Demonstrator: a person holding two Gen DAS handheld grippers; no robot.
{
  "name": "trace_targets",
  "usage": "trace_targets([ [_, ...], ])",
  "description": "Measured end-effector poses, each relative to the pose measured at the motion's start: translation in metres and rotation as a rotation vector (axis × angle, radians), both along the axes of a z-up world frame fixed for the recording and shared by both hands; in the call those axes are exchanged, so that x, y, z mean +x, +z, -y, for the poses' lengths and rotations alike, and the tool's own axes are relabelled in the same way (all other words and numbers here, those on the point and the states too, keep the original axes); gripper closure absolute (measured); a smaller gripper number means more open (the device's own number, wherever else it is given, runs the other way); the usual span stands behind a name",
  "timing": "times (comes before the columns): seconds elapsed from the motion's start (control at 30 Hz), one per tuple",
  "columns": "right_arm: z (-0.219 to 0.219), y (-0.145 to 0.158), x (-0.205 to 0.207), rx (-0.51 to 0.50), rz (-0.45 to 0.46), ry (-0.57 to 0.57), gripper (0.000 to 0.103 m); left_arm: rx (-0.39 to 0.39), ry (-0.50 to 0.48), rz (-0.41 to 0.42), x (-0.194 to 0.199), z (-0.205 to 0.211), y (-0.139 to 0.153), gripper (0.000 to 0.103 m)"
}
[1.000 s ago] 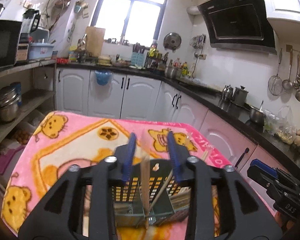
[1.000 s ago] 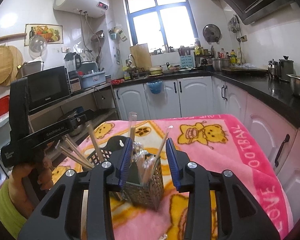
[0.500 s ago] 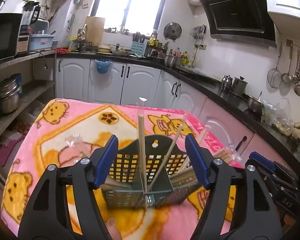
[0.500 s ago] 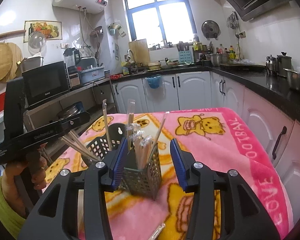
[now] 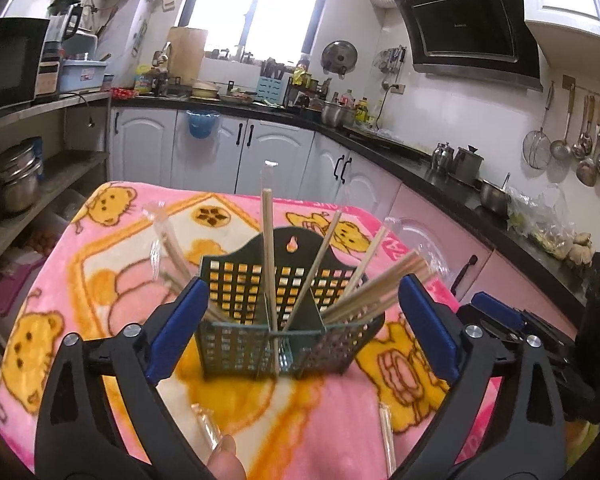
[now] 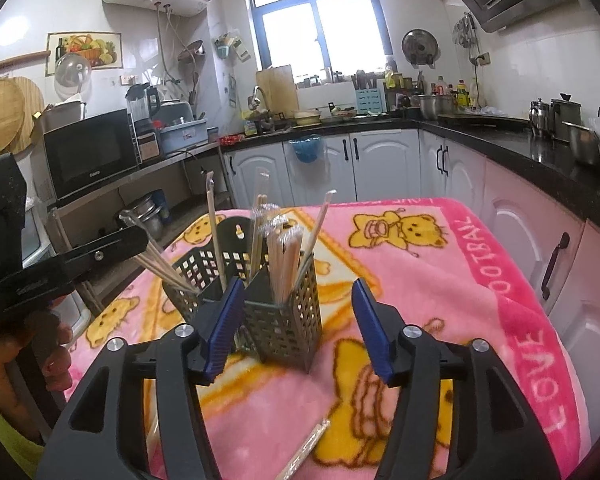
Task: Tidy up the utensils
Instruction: 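Move the right gripper down to the last wrapped chopstick on the blanket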
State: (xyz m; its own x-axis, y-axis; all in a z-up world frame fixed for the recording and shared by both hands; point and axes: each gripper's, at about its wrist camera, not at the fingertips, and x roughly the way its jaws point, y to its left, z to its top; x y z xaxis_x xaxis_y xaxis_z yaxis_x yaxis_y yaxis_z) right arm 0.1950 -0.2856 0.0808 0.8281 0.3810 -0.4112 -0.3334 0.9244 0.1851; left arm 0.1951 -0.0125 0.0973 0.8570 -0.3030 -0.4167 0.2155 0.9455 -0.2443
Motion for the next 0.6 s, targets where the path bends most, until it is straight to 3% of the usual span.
trace_targets([
  [0.6, -0.005, -0.023, -0.012, -0.022, -0.062, 0.031, 0.042, 0.070, 0.021, -0.053, -0.024, -0.002, -0.034, 0.011],
])
